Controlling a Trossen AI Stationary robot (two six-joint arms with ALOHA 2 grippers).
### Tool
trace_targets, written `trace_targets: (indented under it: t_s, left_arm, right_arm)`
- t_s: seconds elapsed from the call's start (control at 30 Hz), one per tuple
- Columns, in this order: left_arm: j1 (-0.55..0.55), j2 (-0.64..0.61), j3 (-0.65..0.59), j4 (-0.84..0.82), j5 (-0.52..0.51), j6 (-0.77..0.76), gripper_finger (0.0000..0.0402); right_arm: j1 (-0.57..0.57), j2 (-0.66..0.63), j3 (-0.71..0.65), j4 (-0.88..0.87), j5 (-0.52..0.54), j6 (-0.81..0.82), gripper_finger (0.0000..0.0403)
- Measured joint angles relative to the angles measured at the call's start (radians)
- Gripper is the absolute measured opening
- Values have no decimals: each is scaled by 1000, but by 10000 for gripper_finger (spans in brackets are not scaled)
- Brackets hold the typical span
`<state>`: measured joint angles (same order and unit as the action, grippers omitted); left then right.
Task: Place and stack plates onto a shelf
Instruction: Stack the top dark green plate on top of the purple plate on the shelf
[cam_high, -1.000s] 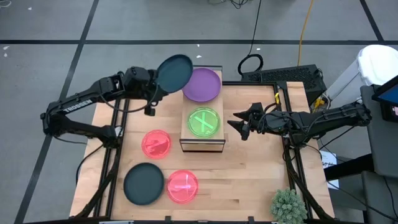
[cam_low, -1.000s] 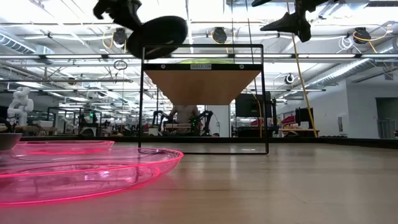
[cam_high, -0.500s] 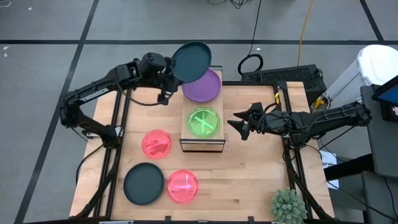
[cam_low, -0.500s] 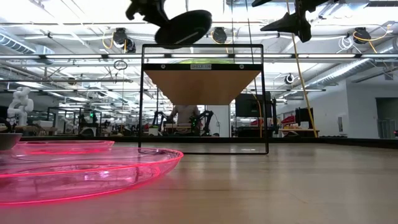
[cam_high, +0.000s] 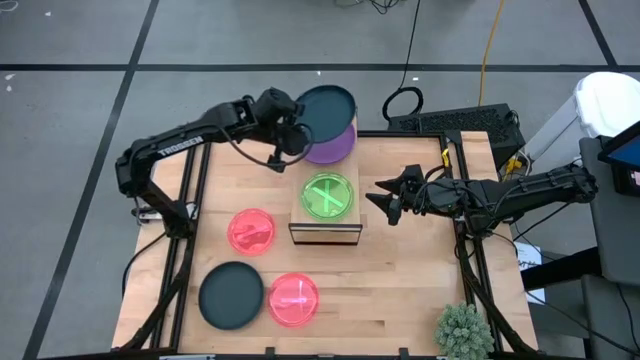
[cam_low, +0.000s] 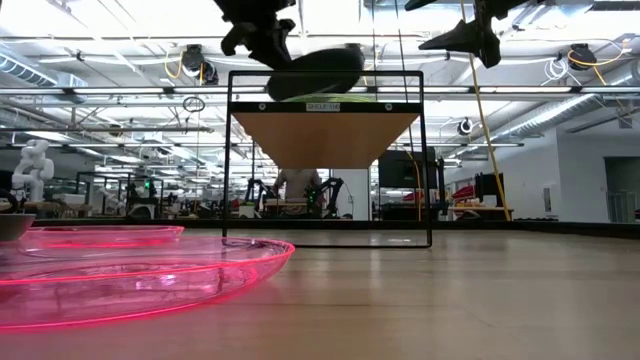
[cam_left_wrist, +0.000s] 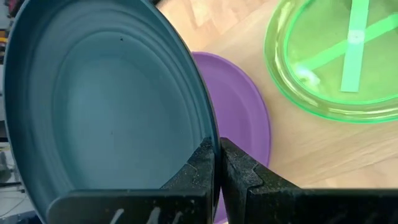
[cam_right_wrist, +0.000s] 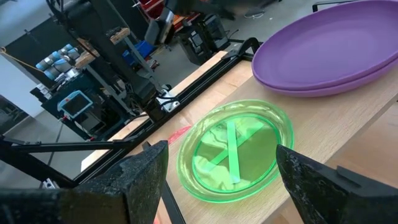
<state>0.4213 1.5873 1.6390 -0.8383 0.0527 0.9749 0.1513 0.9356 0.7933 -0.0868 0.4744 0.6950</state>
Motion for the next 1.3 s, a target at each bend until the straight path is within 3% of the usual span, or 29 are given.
trace_targets:
  t_s: [1.3]
  left_arm:
    - [-18,89,-26,19,-22,21,10]
  right_arm:
    - [1,0,0,5,-5,-5,276]
